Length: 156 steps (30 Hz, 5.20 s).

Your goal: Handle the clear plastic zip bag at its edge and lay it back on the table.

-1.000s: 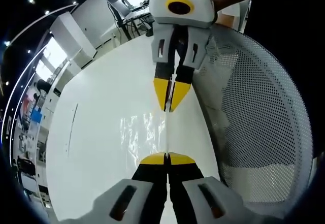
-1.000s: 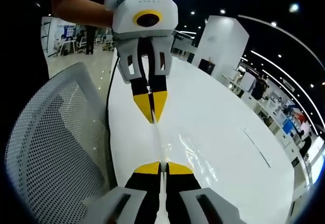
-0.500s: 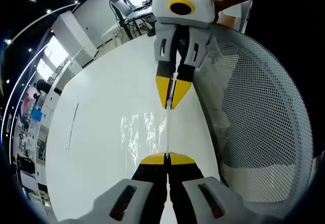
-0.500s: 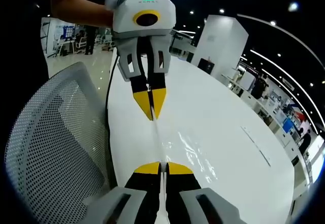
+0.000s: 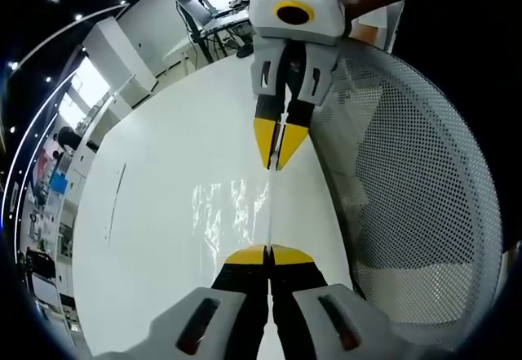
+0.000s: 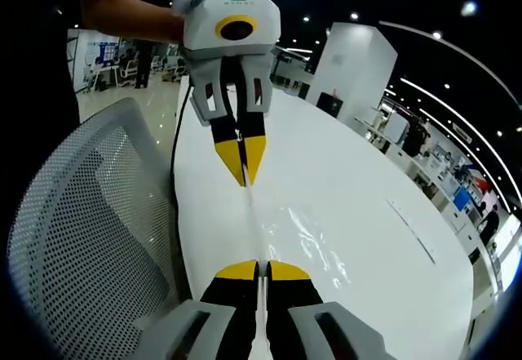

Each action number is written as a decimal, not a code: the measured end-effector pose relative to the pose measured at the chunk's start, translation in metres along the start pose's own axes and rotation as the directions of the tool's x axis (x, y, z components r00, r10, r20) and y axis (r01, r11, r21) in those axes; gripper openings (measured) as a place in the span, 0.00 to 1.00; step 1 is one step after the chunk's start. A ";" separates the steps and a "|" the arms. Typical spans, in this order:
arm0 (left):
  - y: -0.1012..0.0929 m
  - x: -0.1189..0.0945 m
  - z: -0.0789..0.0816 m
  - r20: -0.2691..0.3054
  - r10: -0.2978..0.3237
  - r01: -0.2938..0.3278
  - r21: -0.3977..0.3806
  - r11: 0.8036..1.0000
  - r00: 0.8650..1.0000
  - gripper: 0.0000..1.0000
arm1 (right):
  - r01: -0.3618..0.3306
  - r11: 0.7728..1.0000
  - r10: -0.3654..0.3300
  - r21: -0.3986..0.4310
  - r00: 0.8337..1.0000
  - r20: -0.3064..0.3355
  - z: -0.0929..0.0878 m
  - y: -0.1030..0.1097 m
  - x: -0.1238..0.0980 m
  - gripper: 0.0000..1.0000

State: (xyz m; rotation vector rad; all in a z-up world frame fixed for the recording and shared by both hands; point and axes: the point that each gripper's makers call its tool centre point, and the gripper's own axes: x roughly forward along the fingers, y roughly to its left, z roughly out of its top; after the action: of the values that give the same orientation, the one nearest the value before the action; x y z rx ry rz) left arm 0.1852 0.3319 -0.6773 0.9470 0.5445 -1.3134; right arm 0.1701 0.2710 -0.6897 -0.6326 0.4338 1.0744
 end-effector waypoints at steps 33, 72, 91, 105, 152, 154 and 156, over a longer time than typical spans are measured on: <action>-0.001 -0.002 -0.013 -0.011 0.007 -0.007 -0.030 1.000 1.000 0.00 | 0.009 1.000 -0.009 0.000 1.000 -0.030 -0.014 -0.001 -0.004 0.00; -0.005 -0.005 -0.020 0.011 0.039 -0.039 0.009 0.999 0.999 0.00 | 0.025 1.000 -0.024 0.008 0.995 -0.099 -0.032 -0.008 -0.012 0.01; -0.006 0.000 -0.013 0.007 0.042 -0.042 0.054 0.998 0.999 0.00 | -0.024 0.995 0.025 0.093 1.000 -0.018 -0.009 -0.013 -0.032 0.24; -0.007 0.001 -0.010 -0.005 0.050 -0.049 0.104 0.993 0.999 0.00 | -0.076 0.996 0.078 0.052 0.997 -0.028 0.005 -0.008 -0.003 0.18; 0.020 -0.023 -0.021 0.028 0.254 -0.228 -0.355 0.907 0.967 0.20 | -0.119 0.981 0.121 0.151 0.993 -0.006 0.013 0.002 0.033 0.00; 0.020 -0.026 -0.020 0.030 0.277 -0.234 -0.450 0.862 0.960 0.24 | -0.109 0.981 0.111 0.159 0.994 -0.007 0.012 0.000 0.034 0.00; 0.020 -0.027 -0.018 0.036 0.297 -0.232 -0.540 0.809 0.954 0.29 | -0.090 0.982 0.093 0.169 0.996 -0.005 0.013 -0.003 0.034 0.00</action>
State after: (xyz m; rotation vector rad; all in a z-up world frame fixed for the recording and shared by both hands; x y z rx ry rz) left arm 0.2021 0.3613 -0.6593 0.4548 0.6157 -0.8844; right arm 0.1871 0.3010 -0.7002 -0.4740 0.5634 1.1080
